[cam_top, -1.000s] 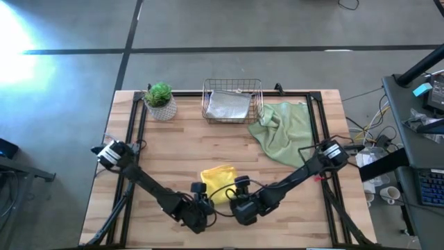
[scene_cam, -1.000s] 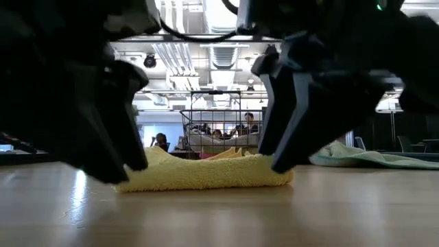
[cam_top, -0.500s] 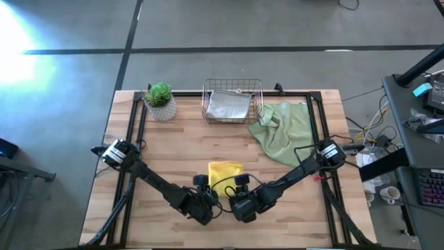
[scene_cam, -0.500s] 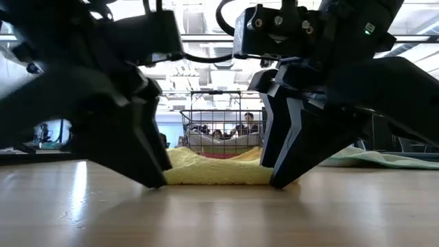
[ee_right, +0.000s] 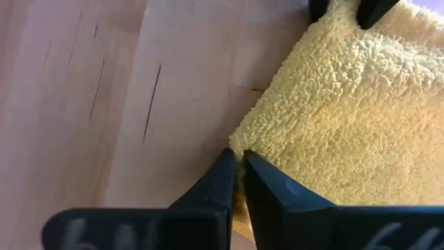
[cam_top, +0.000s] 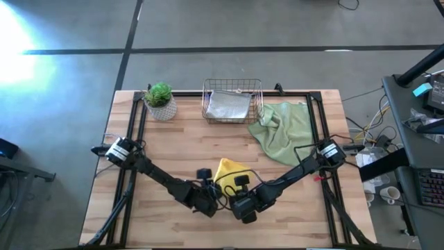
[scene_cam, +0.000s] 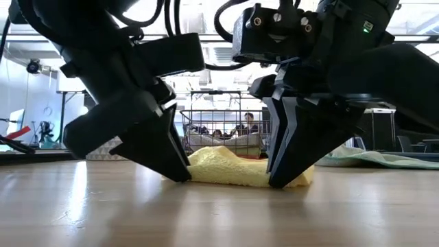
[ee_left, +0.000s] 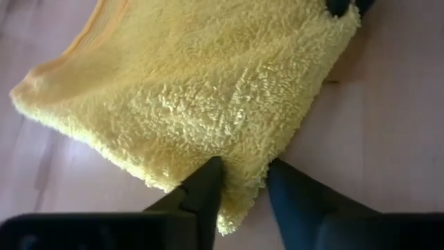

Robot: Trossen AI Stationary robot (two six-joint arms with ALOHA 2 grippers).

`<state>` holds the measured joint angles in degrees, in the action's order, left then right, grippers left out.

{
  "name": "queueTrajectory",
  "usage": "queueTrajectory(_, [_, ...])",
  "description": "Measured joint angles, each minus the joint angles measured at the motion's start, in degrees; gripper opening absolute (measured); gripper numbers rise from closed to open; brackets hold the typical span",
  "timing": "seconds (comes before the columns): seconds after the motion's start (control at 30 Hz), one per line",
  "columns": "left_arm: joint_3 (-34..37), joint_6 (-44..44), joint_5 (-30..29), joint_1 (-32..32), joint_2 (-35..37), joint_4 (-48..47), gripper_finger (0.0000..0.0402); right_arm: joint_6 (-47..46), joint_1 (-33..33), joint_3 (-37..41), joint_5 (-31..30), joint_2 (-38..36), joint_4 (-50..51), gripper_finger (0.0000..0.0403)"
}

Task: Fold microfiber towels
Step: Put the folded yellow towel into the wire basket

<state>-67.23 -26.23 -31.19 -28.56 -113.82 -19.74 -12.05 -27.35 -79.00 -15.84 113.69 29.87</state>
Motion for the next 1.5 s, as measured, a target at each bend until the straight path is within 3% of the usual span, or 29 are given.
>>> queueTrajectory(0.2, [-0.4, 5.3, 0.3, 0.1, 0.0, -0.3, 0.0009, -2.9, 0.1, 0.0, 0.7, -0.1, 0.1, 0.0010])
queueTrajectory(0.43, [-0.4, 4.2, 2.1, 0.2, 0.8, -0.6, 0.0003, -8.7, 0.1, 0.1, 0.8, -0.6, 1.1, 0.0009])
queueTrajectory(0.7, [-3.4, 4.3, 14.7, 1.1, 5.3, -1.6, 0.0001, -16.9, -0.4, -0.1, 0.8, -5.2, 6.5, 0.0009])
queueTrajectory(1.03, [-10.9, 7.3, 15.1, 3.7, 8.3, -15.0, 0.0000, -23.6, -0.9, -0.2, -2.9, -13.5, 9.4, 0.0009])
queueTrajectory(1.5, [-16.9, 13.9, 11.4, 9.9, 11.3, -20.3, 0.0000, -23.5, 1.6, -0.2, -11.9, -22.9, 14.4, 0.0008])
